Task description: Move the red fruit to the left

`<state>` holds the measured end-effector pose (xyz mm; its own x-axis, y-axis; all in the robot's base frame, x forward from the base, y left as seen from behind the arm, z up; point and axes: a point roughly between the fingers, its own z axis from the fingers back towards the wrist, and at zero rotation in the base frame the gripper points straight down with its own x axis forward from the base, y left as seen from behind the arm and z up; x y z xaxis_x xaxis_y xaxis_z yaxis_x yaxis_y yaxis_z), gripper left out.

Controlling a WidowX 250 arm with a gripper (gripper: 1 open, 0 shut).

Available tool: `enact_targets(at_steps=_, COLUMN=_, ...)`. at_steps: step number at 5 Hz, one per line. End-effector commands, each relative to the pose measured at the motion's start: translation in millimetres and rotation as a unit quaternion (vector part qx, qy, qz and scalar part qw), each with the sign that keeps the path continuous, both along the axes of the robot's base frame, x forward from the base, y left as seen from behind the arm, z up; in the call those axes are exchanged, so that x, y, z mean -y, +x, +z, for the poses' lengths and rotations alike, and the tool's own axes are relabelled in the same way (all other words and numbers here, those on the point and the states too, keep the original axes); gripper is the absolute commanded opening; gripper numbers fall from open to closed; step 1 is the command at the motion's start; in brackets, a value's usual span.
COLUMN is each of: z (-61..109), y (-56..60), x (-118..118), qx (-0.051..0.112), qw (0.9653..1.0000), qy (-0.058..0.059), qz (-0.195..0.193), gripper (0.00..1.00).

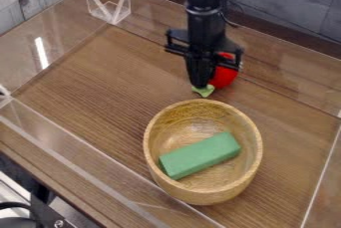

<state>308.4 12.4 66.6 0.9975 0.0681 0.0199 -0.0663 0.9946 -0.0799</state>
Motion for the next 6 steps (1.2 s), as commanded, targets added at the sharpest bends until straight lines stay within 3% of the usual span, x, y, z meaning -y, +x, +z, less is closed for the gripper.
enact_targets(at_steps=1, z=47.8, y=11.6, x=-14.5, qx=0.057, qw=0.9983, qy=-0.002, qz=-0.012, gripper=0.00)
enact_targets(at_steps=2, z=73.6, y=10.2, x=-32.1, qx=0.071, qw=0.9971, qy=-0.009, qz=-0.026, gripper=0.00)
enact_targets(at_steps=3, z=61.5, y=15.9, x=-21.7, qx=0.066, qw=0.9974, qy=-0.007, qz=-0.028, gripper=1.00)
enact_targets(at_steps=4, z=49.6, y=21.1, x=-12.9, qx=0.061, qw=0.9976, qy=-0.008, qz=-0.031, gripper=1.00)
enact_targets(at_steps=6, z=43.9, y=28.6, x=-6.5, qx=0.050, qw=0.9942, qy=-0.011, qz=-0.095, gripper=1.00)
